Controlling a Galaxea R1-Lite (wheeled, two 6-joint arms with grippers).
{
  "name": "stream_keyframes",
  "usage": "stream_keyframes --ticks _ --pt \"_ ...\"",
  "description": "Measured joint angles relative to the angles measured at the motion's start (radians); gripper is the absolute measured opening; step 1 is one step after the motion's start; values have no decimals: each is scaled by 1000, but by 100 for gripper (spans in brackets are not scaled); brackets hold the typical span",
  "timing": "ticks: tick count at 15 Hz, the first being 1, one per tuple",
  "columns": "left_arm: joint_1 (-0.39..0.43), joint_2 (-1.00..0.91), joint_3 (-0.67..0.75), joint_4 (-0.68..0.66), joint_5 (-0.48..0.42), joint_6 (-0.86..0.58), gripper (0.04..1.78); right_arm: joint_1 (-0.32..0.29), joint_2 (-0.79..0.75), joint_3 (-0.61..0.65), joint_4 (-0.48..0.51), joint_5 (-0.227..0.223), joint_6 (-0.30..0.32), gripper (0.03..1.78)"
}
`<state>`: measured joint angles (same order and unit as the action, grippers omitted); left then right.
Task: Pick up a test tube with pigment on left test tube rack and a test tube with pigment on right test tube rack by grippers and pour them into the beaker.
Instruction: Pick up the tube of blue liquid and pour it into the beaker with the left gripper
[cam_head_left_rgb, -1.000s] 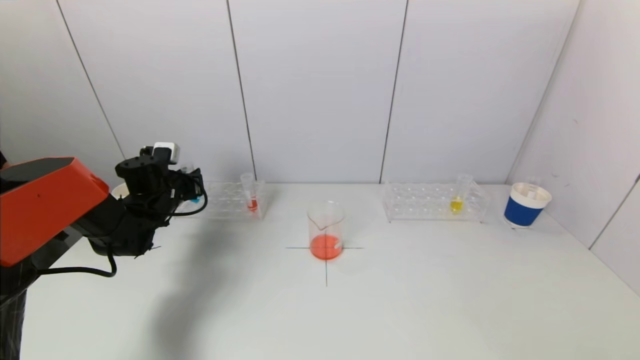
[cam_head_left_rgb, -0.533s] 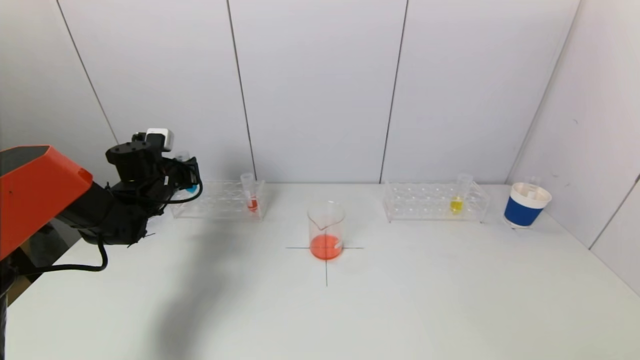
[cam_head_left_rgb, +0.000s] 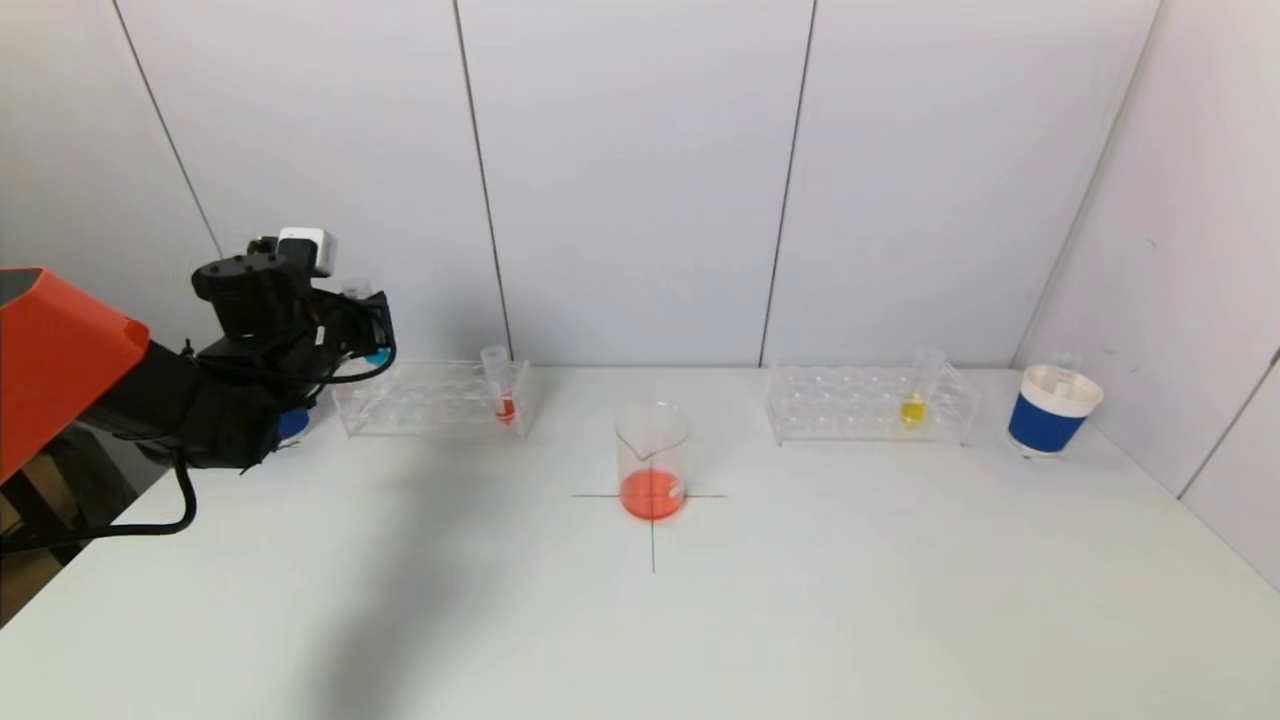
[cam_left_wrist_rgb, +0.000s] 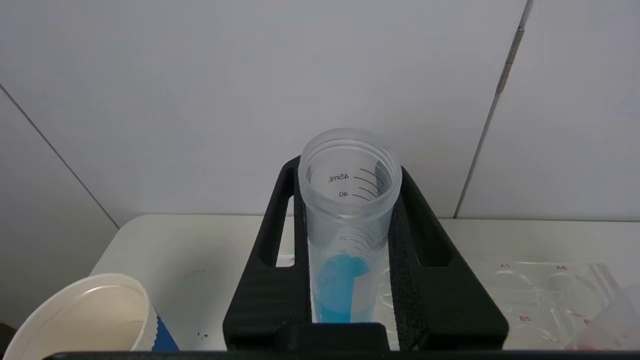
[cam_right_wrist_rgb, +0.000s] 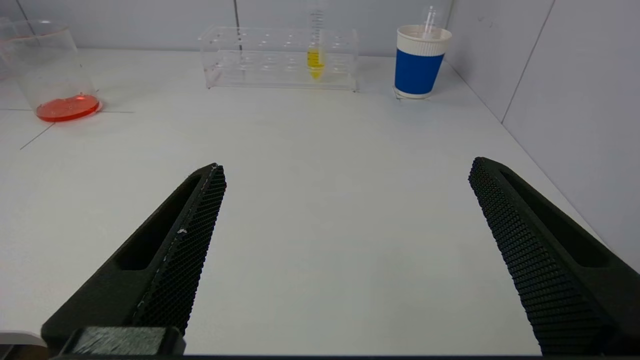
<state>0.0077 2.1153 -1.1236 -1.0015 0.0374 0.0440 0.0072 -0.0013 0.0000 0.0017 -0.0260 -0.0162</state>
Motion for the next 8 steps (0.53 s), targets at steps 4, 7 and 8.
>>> stream_keyframes --ticks 4,7,8 --pt "-19 -61 -8 77 0 1 45 0 0 0 0 0 0 177" --pt "-45 -104 -28 152 -1 8 45 0 0 0 0 0 0 177" --pt "-53 -117 -39 176 -2 10 45 0 0 0 0 0 0 177"
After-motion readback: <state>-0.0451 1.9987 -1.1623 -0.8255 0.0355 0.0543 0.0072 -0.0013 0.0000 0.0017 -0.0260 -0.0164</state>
